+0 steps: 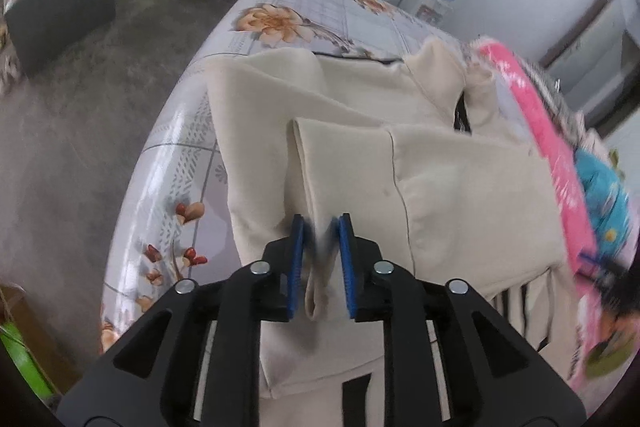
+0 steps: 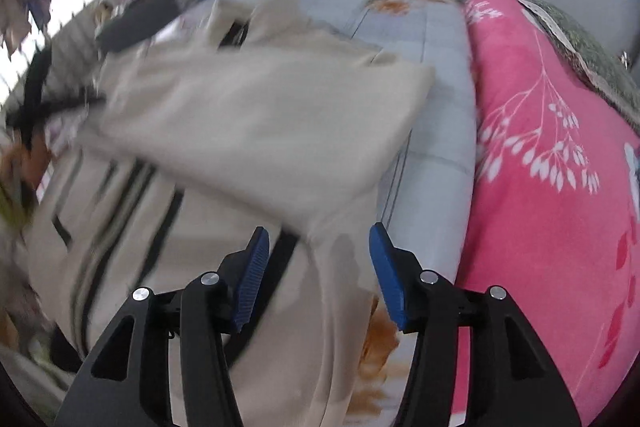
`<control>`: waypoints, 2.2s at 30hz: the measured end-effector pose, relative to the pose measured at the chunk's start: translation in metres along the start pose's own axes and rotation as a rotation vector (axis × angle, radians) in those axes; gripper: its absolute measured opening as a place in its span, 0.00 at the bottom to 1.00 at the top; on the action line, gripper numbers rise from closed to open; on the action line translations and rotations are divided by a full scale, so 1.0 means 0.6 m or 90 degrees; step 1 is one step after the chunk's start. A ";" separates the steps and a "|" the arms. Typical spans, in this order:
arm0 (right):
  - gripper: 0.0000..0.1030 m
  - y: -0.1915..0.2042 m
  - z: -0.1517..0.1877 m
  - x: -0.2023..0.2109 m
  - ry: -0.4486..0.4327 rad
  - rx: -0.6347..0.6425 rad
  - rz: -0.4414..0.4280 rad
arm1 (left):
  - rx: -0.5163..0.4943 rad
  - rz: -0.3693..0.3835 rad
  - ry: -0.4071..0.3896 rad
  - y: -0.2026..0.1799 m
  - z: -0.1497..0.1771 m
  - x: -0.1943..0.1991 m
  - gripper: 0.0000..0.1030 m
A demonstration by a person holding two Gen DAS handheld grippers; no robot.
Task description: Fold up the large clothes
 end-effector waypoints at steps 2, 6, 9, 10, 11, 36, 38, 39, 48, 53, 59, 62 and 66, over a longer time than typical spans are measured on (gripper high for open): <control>0.50 0.008 0.014 -0.005 0.009 0.011 0.014 | 0.034 0.021 -0.017 0.008 -0.005 0.012 0.23; 0.50 0.004 0.034 -0.003 0.010 -0.001 0.018 | 0.046 0.045 -0.090 0.014 -0.019 0.054 0.40; 0.50 0.003 0.037 -0.004 0.011 -0.010 0.016 | 0.065 0.008 -0.109 0.033 -0.038 0.057 0.51; 0.50 0.004 0.038 -0.005 0.011 -0.011 0.015 | 0.071 -0.004 -0.102 0.042 -0.046 0.046 0.51; 0.50 0.005 0.040 -0.005 0.011 -0.011 0.015 | 0.076 -0.015 -0.086 0.050 -0.053 0.030 0.51; 0.50 0.018 0.029 -0.030 -0.008 0.013 0.075 | -0.086 -0.074 -0.161 0.015 -0.067 0.049 0.38; 0.47 0.026 0.028 -0.037 -0.003 0.031 0.108 | -0.137 -0.074 -0.140 -0.019 -0.041 0.047 0.38; 0.42 0.032 0.028 -0.040 -0.003 0.044 0.122 | -0.156 -0.077 -0.128 -0.033 -0.029 0.043 0.38; 0.08 -0.022 0.030 -0.032 -0.012 -0.044 0.170 | -0.214 -0.114 -0.057 -0.054 0.037 -0.011 0.38; 0.26 -0.047 0.034 -0.044 0.006 -0.088 0.097 | -0.202 -0.103 -0.059 -0.046 0.036 0.003 0.38; 0.67 -0.075 0.001 0.027 -0.050 -0.136 -0.049 | -0.140 -0.024 -0.030 -0.028 0.022 0.015 0.38; 0.68 -0.100 -0.040 0.021 -0.065 -0.203 -0.104 | -0.090 0.013 -0.009 -0.018 0.009 0.002 0.38; 0.68 -0.130 -0.091 -0.055 -0.031 -0.282 -0.103 | -0.039 0.024 -0.009 -0.007 -0.007 -0.015 0.38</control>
Point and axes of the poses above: each gripper's, at about its wrist camera, not at the fingertips, and x roughly against the way its jaws point, y to its left, z to its underside, the point moved 3 cm from there along -x, roughly the way its jaws point, and after that the axes turned 8 degrees about z, right-handed, at the moved point
